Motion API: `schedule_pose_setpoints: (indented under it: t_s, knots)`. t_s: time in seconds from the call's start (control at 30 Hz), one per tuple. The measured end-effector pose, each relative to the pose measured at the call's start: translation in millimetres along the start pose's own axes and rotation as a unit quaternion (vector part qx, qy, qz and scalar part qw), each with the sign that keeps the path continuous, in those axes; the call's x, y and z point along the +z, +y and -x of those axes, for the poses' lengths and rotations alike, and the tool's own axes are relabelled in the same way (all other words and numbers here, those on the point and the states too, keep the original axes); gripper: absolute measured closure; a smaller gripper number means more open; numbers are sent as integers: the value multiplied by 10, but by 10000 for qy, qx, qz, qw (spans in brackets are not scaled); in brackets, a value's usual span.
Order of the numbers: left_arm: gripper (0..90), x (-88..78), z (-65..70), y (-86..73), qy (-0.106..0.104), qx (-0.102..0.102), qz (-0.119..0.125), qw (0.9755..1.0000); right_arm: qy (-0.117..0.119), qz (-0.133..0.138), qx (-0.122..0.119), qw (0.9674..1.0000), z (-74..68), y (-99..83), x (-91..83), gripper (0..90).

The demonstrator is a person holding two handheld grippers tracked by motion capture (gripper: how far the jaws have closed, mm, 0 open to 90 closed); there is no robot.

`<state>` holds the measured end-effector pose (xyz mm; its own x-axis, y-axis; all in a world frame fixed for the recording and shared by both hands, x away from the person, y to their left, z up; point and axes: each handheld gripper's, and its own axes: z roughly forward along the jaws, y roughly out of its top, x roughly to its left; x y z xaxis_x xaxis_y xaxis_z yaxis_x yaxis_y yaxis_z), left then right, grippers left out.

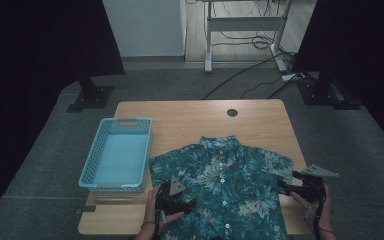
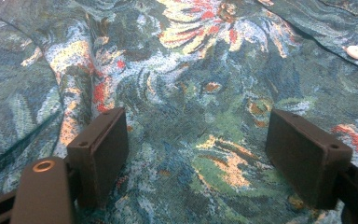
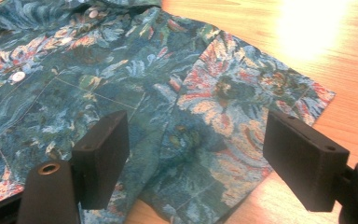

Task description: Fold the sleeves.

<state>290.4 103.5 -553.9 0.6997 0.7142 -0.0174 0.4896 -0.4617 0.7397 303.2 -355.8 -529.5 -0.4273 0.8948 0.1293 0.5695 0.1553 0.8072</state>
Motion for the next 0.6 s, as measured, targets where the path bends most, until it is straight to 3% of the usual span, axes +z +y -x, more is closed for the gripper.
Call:
schedule_pose_setpoints:
  t_s: [0.6]
  knots:
    - [208,7,8,4,36,39,-11,10000,-205,17,168,9996,179,-31,-12,226]
